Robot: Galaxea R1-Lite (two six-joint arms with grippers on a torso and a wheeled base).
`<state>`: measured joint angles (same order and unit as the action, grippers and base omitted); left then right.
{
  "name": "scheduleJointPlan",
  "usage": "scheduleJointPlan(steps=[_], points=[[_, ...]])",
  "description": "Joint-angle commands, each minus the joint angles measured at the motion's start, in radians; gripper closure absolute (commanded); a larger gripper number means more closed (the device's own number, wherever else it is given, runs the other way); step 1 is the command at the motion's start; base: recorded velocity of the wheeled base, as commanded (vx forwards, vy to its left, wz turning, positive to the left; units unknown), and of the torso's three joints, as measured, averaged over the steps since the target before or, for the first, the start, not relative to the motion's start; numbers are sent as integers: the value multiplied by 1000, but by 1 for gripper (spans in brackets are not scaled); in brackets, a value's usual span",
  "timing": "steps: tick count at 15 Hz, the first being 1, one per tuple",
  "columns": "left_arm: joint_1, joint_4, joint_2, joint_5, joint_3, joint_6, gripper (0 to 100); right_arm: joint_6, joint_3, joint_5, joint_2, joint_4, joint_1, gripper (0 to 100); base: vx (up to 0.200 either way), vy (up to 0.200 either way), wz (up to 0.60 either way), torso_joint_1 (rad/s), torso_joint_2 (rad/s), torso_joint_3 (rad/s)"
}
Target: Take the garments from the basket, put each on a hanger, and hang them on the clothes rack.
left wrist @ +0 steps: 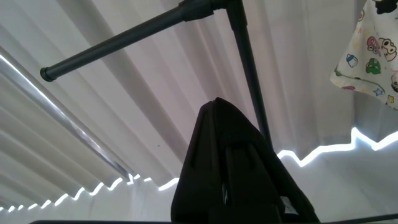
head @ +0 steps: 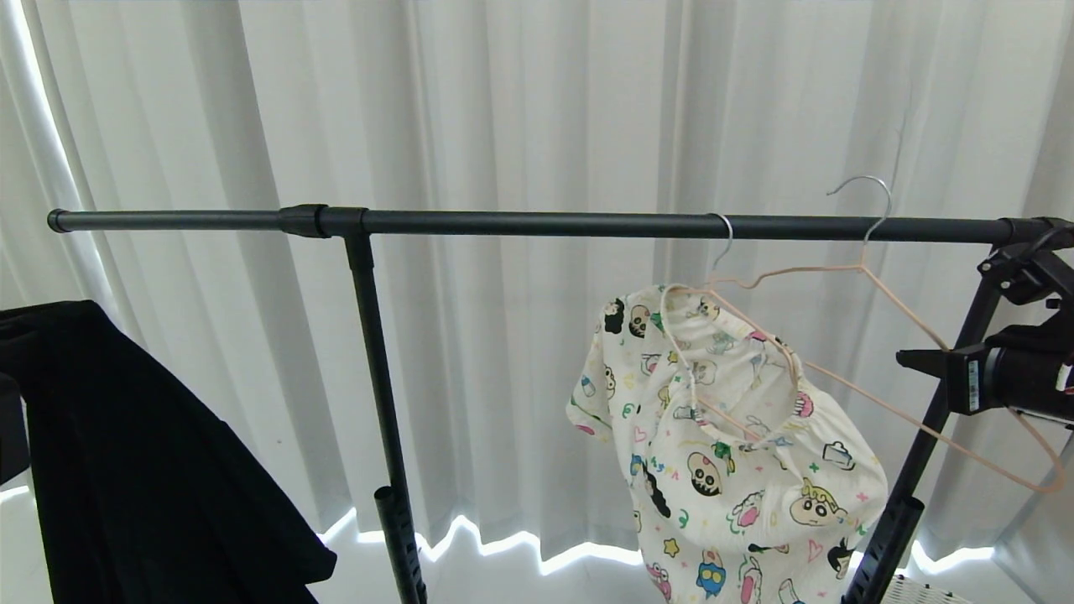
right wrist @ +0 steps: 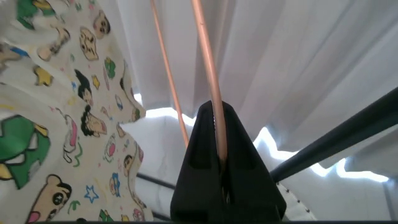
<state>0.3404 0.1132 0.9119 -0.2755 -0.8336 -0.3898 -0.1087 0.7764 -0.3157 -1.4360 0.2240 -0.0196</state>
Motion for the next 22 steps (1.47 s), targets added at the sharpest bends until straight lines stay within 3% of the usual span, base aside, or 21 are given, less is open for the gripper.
scheduleJointPlan(steps=[1, 6, 11, 19, 22], points=[[0, 0, -5, -1, -1, 0, 100, 1, -9, 0, 45, 3, 0, 100, 0, 0, 0, 0, 0, 0], [0, 0, -5, -1, -1, -6, 100, 3, -71, 0, 150, 1, 0, 100, 0, 0, 0, 0, 0, 0], [0, -1, -5, -1, -2, -52, 100, 1, -163, 1, 256, 3, 0, 100, -200, 0, 0, 3, 4, 5], [2, -1, 4, -1, -1, -52, 100, 1, -177, -16, 331, 1, -25, 100, -200, 0, 0, -1, 1, 4], [48, -1, 10, 1, -1, -50, 100, 1, -180, -28, 373, 0, -40, 100, 0, 0, 0, 0, 0, 0]])
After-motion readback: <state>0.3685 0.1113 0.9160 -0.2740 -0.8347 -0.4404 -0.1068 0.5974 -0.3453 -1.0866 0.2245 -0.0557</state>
